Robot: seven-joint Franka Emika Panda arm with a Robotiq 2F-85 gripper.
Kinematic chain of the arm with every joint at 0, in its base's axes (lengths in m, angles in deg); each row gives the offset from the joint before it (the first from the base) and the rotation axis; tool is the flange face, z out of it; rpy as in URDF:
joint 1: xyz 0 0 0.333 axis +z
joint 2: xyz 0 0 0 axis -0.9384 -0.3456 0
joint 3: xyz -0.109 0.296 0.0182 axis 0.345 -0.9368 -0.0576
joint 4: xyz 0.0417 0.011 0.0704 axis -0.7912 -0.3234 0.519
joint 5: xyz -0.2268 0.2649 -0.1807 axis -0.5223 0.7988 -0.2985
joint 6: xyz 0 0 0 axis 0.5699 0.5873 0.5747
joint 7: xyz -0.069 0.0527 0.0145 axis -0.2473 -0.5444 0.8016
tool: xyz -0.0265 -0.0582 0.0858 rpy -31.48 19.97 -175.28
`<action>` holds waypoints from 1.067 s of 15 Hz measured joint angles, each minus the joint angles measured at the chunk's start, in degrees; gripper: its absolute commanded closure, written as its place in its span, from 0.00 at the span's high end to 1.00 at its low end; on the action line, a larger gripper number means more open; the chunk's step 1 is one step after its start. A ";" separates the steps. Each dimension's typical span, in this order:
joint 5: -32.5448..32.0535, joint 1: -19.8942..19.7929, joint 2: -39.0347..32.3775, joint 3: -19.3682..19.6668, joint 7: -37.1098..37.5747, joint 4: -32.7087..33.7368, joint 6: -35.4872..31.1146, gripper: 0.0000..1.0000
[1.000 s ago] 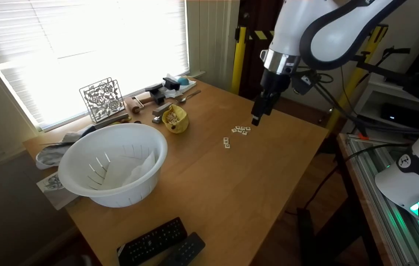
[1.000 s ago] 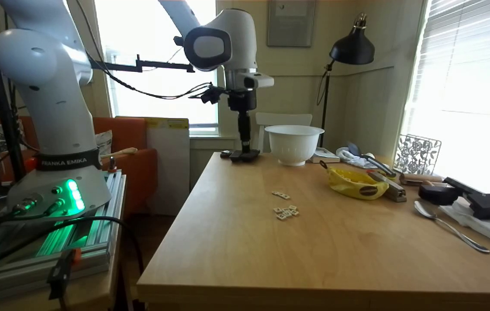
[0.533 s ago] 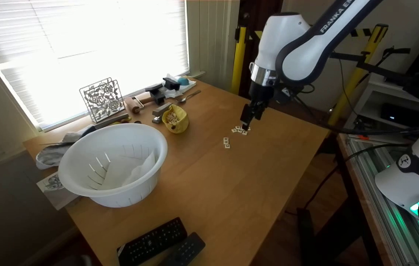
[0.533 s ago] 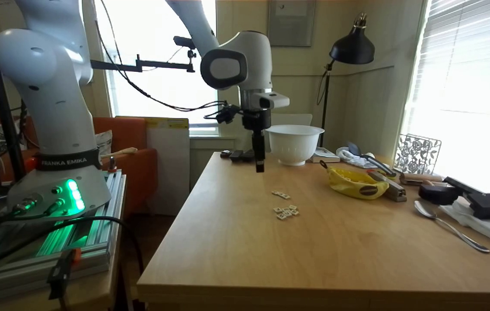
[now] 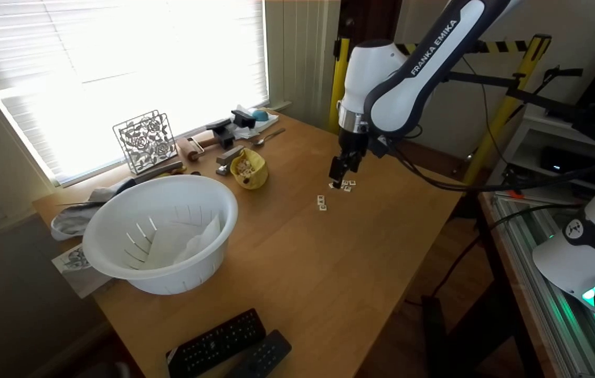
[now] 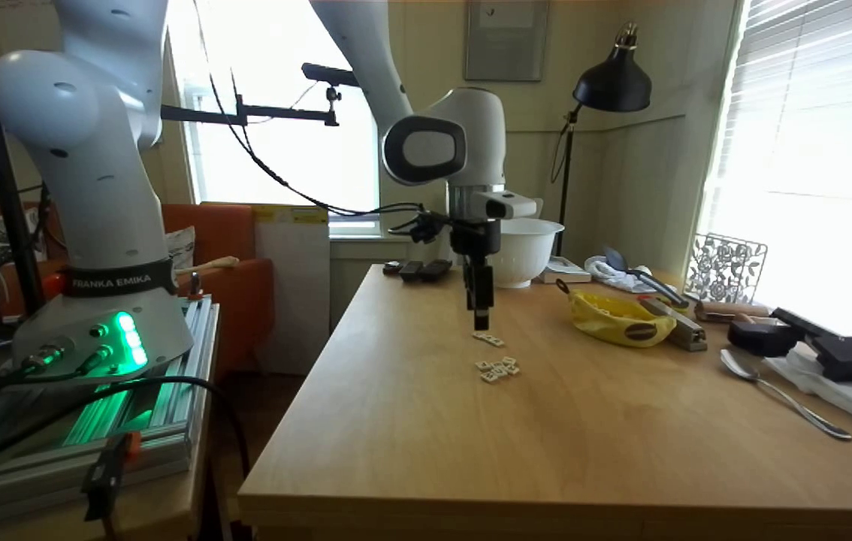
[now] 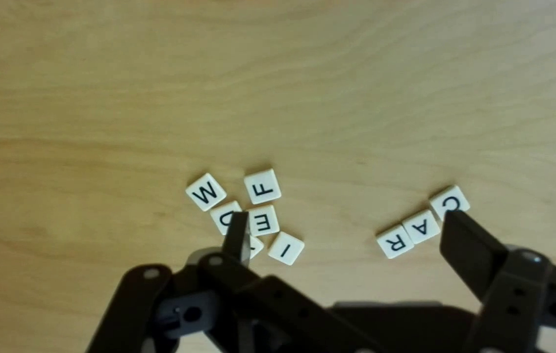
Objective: Move one letter block to the left
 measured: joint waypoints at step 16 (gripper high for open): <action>-0.37 -0.73 -6.60 1.90 -2.64 2.36 -6.18 0.00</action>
